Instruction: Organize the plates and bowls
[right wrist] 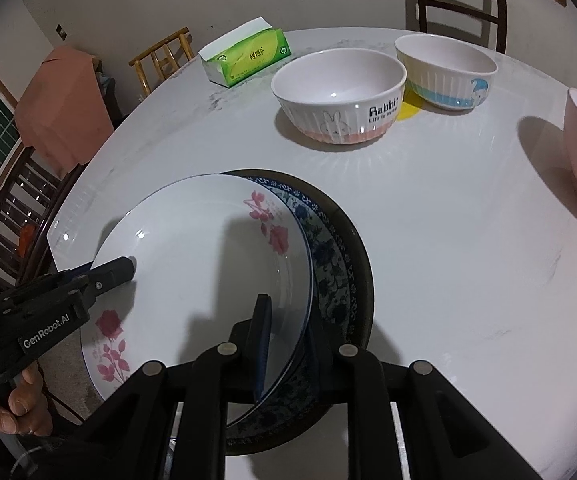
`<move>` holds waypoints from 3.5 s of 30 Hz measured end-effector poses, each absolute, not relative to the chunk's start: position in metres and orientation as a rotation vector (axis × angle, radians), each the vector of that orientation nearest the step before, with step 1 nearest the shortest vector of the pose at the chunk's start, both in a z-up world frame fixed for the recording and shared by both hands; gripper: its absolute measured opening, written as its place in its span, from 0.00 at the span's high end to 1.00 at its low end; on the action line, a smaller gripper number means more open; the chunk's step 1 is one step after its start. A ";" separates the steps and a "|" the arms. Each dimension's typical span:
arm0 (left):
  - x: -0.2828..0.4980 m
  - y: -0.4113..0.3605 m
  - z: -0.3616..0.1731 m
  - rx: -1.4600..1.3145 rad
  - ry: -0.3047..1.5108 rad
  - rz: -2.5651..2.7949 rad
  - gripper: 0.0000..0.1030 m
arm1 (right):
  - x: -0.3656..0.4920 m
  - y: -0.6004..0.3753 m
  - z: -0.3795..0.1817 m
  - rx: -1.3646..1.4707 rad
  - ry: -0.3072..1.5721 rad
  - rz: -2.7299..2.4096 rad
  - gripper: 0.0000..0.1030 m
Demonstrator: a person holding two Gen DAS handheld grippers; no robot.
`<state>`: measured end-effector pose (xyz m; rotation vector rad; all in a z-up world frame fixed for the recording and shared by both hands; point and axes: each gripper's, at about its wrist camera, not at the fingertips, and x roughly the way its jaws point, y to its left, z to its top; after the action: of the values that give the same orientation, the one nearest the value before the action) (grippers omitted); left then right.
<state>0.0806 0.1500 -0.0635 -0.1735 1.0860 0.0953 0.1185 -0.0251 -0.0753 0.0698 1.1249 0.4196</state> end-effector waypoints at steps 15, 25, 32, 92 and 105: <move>0.082 0.147 -0.060 -0.154 1.064 0.109 0.81 | 0.120 -0.024 -0.077 0.032 1.113 0.418 0.82; 0.080 0.144 -0.056 -0.155 1.051 0.104 0.68 | 0.116 -0.020 -0.073 0.003 1.104 0.416 0.72; 0.079 0.137 -0.052 -0.143 1.037 0.106 0.62 | 0.113 -0.022 -0.063 -0.009 1.068 0.415 0.69; 0.227 -0.140 0.008 -0.052 1.095 -0.248 0.39 | 0.180 -0.352 0.012 0.196 0.975 -0.057 0.68; 0.281 -0.169 -0.027 -0.102 1.186 -0.239 0.45 | 0.238 -0.359 -0.036 0.216 1.088 -0.095 0.68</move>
<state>0.2806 -0.1694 -0.0270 -0.1022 1.1864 -0.2391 0.2375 -0.3593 -0.0357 0.2161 1.0878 -0.0950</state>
